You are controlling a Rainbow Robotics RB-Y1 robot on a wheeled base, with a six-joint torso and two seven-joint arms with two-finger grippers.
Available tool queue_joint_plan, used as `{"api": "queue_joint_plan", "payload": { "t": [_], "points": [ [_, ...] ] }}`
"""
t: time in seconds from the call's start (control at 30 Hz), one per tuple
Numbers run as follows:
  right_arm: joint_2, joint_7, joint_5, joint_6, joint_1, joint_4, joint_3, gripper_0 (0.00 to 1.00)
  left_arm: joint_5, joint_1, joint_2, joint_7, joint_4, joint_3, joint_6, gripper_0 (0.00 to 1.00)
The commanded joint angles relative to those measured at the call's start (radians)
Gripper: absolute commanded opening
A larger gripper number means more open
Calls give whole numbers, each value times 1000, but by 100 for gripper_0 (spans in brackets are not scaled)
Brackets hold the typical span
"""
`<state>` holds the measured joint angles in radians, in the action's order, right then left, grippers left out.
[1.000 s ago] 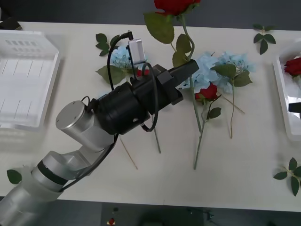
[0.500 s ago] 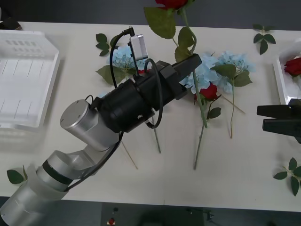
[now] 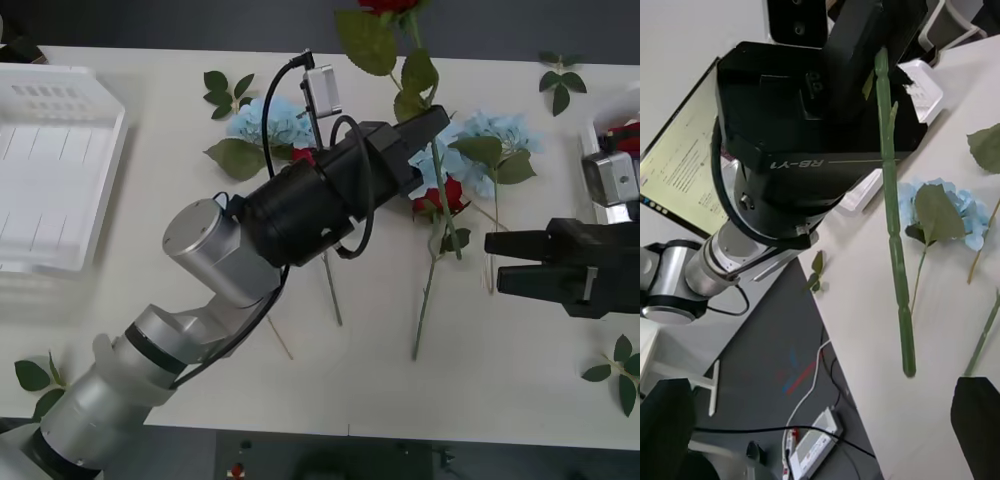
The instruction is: Put the red flowers into the right box and the blue flowers into the left box
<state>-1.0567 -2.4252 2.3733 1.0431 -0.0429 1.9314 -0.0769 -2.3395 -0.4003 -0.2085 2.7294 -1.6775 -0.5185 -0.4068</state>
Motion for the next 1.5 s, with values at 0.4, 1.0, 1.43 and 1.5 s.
{"api": "queue_joint_plan", "payload": {
  "t": [0.4,1.0,1.43,1.5],
  "points": [
    [86,-68,-124,-112,92,17,-66,100,5,-17,-16,-24,-22,-48,-23,0],
    [96,-66,-103,-259,152,17,-190,0,5,-14,-23,-24,-22,-49,-23,0],
    [96,-69,-94,-261,152,17,-190,0,3,-11,-28,-24,-22,-48,-21,0],
    [96,-69,-94,-259,152,15,-192,0,-6,-9,-31,-24,-22,-48,-20,6]
  ]
}}
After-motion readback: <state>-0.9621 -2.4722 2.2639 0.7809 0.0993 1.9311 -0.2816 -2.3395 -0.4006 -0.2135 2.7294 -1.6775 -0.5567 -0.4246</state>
